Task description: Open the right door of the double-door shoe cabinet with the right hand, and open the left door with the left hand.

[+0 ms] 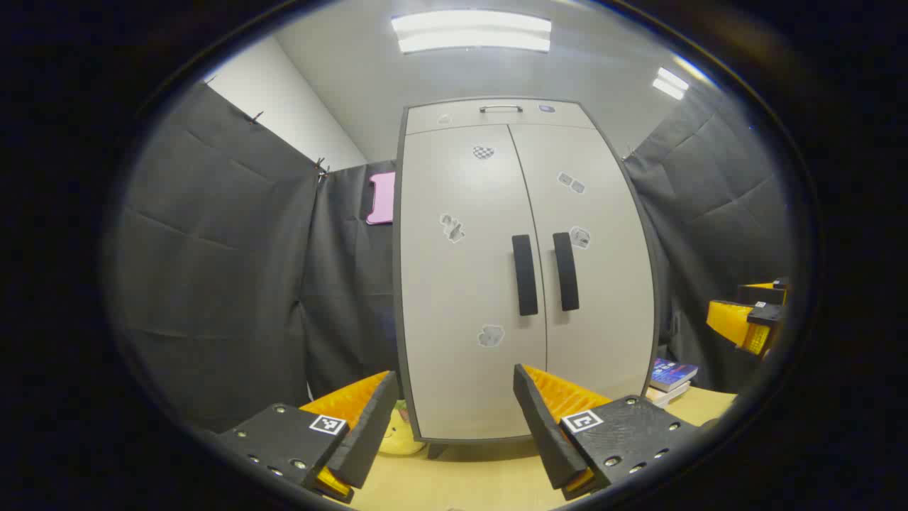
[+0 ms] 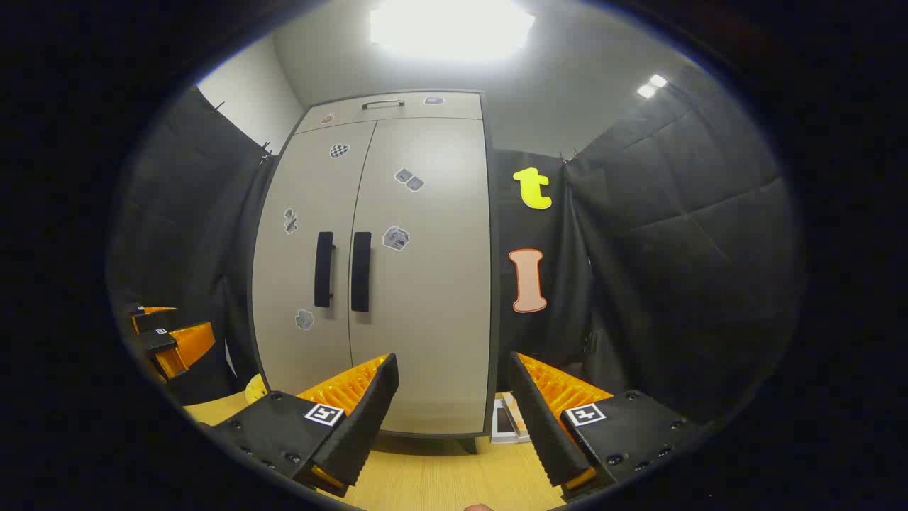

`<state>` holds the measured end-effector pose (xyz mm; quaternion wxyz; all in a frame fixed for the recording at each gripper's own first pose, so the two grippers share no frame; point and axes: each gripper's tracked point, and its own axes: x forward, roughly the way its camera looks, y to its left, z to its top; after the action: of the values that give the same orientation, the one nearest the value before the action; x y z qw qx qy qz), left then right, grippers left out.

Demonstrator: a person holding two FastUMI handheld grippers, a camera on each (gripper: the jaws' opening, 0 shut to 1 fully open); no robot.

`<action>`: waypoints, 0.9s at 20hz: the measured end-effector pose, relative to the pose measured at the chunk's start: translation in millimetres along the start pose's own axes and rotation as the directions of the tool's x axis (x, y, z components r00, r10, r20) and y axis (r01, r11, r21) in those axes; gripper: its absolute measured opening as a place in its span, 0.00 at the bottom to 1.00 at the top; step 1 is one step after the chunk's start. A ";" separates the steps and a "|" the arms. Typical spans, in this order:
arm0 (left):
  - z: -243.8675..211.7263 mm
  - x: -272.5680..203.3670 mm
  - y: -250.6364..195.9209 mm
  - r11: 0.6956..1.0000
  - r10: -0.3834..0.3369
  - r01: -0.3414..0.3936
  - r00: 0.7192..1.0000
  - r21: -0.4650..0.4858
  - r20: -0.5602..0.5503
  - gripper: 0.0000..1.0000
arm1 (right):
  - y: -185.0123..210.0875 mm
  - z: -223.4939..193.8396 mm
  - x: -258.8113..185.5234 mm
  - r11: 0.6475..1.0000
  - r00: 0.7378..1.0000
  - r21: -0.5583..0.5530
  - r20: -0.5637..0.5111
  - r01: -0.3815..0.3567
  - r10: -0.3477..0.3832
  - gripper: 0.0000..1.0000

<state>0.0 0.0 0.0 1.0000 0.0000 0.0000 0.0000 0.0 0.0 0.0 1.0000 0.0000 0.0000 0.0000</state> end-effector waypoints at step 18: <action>0.4 -4.4 11.2 1.000 0.027 -0.027 1.000 0.012 0.000 0.94 | 15.1 14.5 18.1 0.999 0.999 0.004 0.022 -0.047 0.047 0.97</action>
<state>-4.4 11.2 0.4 0.9999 0.0062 0.0003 0.0136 18.1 15.1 14.5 0.9997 0.0023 -0.0107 0.0235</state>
